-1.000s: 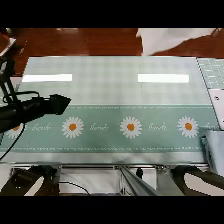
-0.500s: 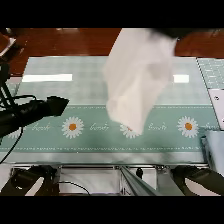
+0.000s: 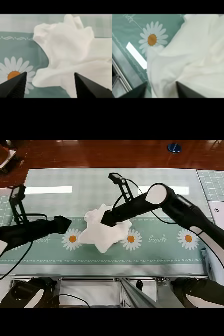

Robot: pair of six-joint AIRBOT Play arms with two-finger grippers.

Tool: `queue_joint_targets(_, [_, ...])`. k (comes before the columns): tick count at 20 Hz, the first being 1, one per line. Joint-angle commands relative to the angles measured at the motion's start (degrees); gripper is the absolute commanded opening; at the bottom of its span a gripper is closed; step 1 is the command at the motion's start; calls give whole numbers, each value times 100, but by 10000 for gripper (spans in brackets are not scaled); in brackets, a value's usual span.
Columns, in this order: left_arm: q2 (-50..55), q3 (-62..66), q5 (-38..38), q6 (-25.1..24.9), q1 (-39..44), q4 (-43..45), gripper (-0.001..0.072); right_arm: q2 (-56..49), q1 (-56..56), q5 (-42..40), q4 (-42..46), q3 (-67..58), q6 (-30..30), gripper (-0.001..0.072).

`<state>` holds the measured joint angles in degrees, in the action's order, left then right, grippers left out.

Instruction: Fold the shirts.

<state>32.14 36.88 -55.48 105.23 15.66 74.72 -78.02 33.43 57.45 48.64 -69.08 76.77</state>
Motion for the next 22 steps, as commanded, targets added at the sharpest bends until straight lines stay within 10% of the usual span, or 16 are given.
queue_joint_targets(1, [264, -98, -227, -109, -85, 273, 702, -116, -525, 343, -236, -68, 39, 615])
queue_joint_targets(6, [258, -11, -1486, -26, -1451, 612, 701, 1379, -3309, 1346, 833, -260, 87, 614])
queue_joint_targets(11, [507, -1836, -514, -1539, -1893, -2743, 701, 2568, -5206, 1134, 791, 2291, 192, 614])
queue_joint_targets(18, [1950, -2041, 793, -3427, -1246, -5171, 701, 2124, -4068, 232, -153, 3528, 15, 612])
queue_joint_targets(22, [2732, -2002, 1047, -3438, -468, -5230, 701, 1274, -3453, -223, -798, 3501, 9, 612])
